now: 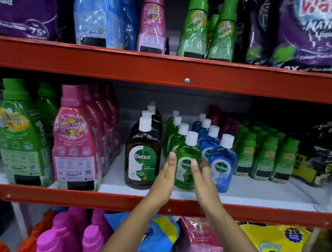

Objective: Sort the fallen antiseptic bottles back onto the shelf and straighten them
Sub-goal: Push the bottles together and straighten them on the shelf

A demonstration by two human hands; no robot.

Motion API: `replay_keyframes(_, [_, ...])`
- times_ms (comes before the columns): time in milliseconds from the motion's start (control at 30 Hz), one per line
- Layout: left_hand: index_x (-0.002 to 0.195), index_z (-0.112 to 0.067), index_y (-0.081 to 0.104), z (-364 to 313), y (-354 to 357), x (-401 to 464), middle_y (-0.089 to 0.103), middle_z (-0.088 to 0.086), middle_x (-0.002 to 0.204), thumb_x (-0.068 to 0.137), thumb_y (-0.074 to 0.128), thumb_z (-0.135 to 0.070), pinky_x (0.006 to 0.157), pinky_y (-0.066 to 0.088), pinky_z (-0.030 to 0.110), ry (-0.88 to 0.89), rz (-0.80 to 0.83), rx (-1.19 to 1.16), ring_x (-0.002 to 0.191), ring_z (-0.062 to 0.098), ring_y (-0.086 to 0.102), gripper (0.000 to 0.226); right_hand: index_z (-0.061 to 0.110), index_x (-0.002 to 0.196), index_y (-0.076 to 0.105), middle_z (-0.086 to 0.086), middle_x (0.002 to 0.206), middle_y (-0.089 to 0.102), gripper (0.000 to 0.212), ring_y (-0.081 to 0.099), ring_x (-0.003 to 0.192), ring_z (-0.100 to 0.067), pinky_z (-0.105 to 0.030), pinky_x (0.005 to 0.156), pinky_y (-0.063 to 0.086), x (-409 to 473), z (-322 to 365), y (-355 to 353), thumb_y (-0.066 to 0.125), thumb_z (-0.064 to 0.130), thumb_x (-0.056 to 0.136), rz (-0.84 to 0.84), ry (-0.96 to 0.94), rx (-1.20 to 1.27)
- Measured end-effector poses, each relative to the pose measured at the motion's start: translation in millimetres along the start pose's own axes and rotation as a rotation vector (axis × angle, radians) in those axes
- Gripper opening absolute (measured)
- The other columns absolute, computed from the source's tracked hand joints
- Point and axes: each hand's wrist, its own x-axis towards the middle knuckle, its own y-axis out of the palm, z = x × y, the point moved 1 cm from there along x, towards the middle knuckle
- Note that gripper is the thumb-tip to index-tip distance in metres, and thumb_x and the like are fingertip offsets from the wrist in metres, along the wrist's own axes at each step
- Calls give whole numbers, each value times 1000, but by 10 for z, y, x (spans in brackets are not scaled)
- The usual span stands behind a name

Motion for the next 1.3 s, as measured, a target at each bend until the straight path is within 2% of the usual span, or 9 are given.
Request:
replay_keyframes(100, [134, -62, 37, 39, 20, 4, 38, -19, 152, 60, 25, -102, 121, 23, 42, -7, 6, -34, 141, 2, 33, 86, 47, 132, 19, 45, 109, 29, 35, 39, 96, 27, 11, 69, 30, 3, 11, -30, 36, 41, 102, 55, -11, -18])
replay_keyframes(200, [120, -68, 39, -11, 26, -61, 41, -17, 151, 54, 25, -104, 121, 25, 41, 10, -27, -52, 140, 3, 36, 76, 43, 149, 16, 32, 127, 31, 51, 32, 119, 6, -6, 92, 30, 22, 20, -80, 34, 47, 101, 97, 13, 8])
replay_keyframes(367, [147, -47, 31, 78, -15, -76, 36, -16, 154, 54, 22, -105, 121, 23, 44, 0, -58, -17, 142, 6, 32, 110, 48, 147, 19, 40, 118, 32, 51, 34, 123, 3, -22, 101, 29, 28, -26, -92, 37, 51, 99, 124, 22, 38])
replay_keyframes(700, [144, -44, 39, 107, 12, -119, 46, -16, 148, 64, 24, -100, 119, 28, 42, 13, -167, -5, 137, 6, 41, 99, 43, 148, 27, 29, 133, 46, 55, 47, 127, 0, -27, 108, 40, 40, -82, -117, 49, 44, 98, 156, -20, 76])
replay_keyframes(767, [141, -35, 48, 102, 92, -158, 53, -13, 142, 70, 26, -96, 115, 35, 42, 102, -300, 7, 132, 6, 47, 96, 39, 144, 33, 31, 130, 46, 50, 48, 121, 6, -15, 97, 41, -34, -104, -142, 54, 35, 98, 36, -61, 116])
replay_keyframes(867, [120, -30, 62, -25, 302, -262, 66, -12, 117, 87, 29, -75, 99, 49, 37, 322, -469, 52, 113, 7, 61, 65, 30, 143, 40, 15, 135, 52, 48, 50, 121, 10, -16, 93, 44, -219, -175, -300, 55, 21, 98, -365, -240, 109])
replay_keyframes(967, [111, -31, 63, -172, 567, -231, 69, -14, 108, 85, 32, -71, 91, 51, 24, 299, -300, -5, 106, 4, 64, 57, 23, 143, 40, 7, 136, 51, 46, 47, 117, 17, -22, 97, 45, -199, -242, -531, 52, 16, 99, -522, -264, 155])
replay_keyframes(1100, [146, -40, 36, -174, 867, 27, 38, -22, 150, 57, 24, -102, 120, 25, 32, 22, -59, -58, 139, -3, 33, 109, 26, 151, 28, 6, 155, 38, 59, 39, 138, -7, -40, 116, 36, -54, -329, -737, 45, 43, 97, -372, -88, 120])
replay_keyframes(1300, [142, -50, 37, -136, 1055, 215, 47, -22, 145, 72, 20, -93, 119, 28, 39, -75, -18, -158, 136, 0, 41, 83, 47, 140, 35, 26, 131, 49, 38, 50, 116, 10, -13, 93, 40, 57, -341, -880, 38, 41, 103, -135, -5, 207])
